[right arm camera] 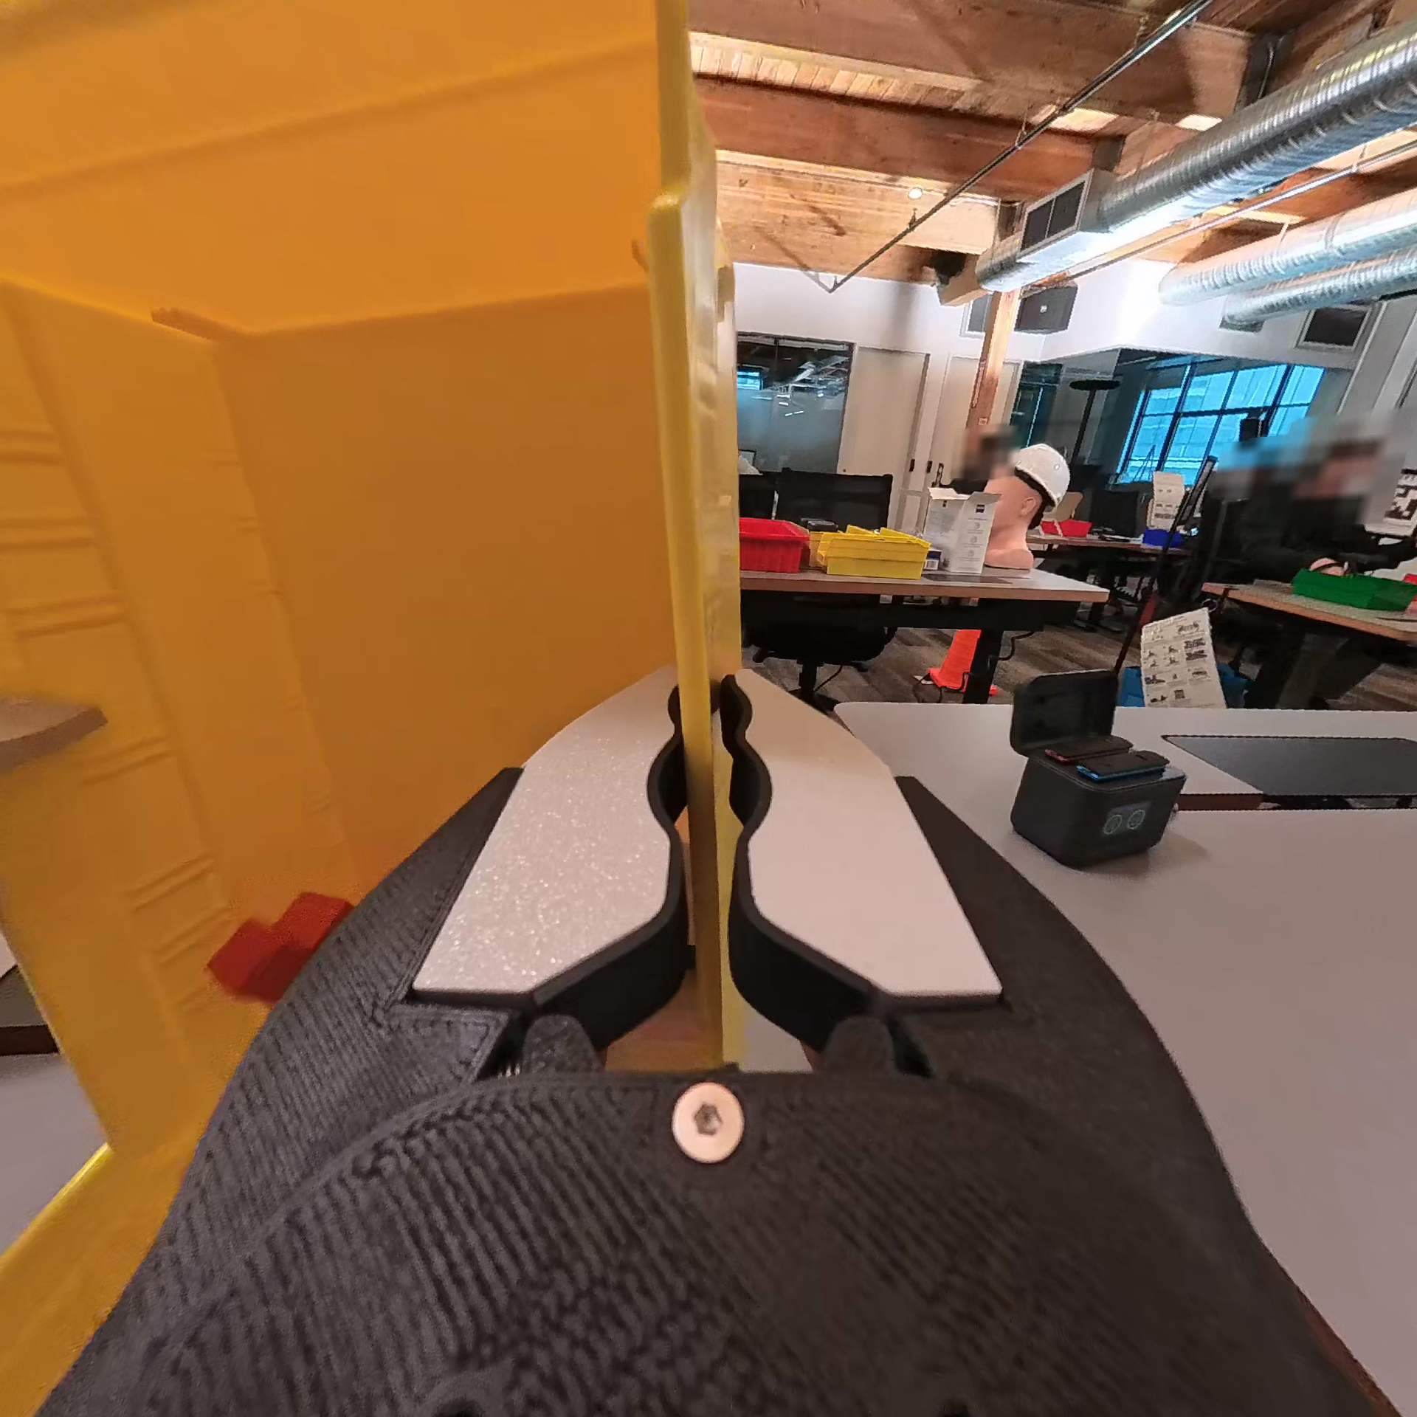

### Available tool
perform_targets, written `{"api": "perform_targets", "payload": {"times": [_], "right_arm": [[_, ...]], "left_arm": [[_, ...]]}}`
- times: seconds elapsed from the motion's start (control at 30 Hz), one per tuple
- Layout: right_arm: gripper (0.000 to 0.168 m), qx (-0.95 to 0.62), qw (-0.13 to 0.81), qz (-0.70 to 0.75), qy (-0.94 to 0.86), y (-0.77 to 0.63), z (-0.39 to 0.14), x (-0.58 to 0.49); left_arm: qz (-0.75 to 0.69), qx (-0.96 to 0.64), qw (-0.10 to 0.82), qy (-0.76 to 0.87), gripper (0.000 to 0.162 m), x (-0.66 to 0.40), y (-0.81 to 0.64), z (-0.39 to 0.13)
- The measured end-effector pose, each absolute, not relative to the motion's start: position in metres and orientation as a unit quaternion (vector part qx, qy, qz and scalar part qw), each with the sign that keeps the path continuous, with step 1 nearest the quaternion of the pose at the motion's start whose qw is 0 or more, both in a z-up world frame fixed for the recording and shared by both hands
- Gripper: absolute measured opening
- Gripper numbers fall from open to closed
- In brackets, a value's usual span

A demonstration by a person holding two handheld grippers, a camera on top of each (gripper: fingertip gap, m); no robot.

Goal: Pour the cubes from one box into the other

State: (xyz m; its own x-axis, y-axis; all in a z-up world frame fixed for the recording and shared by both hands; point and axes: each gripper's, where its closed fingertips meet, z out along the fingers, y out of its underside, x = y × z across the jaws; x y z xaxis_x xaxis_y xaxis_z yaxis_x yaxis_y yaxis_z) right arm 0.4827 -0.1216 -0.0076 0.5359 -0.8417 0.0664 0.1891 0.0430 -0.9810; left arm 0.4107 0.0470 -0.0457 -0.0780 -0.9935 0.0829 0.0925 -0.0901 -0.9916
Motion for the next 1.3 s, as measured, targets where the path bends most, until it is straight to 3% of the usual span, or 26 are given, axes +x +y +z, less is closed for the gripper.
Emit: {"api": "perform_targets", "payload": {"times": [1.3], "right_arm": [[0.006, -0.572, 0.657, -0.449, 0.199, -0.110, 0.012, 0.466]], "left_arm": [[-0.582, -0.495, 0.487, 0.423, 0.007, 0.398, 0.053, -0.051]]}}
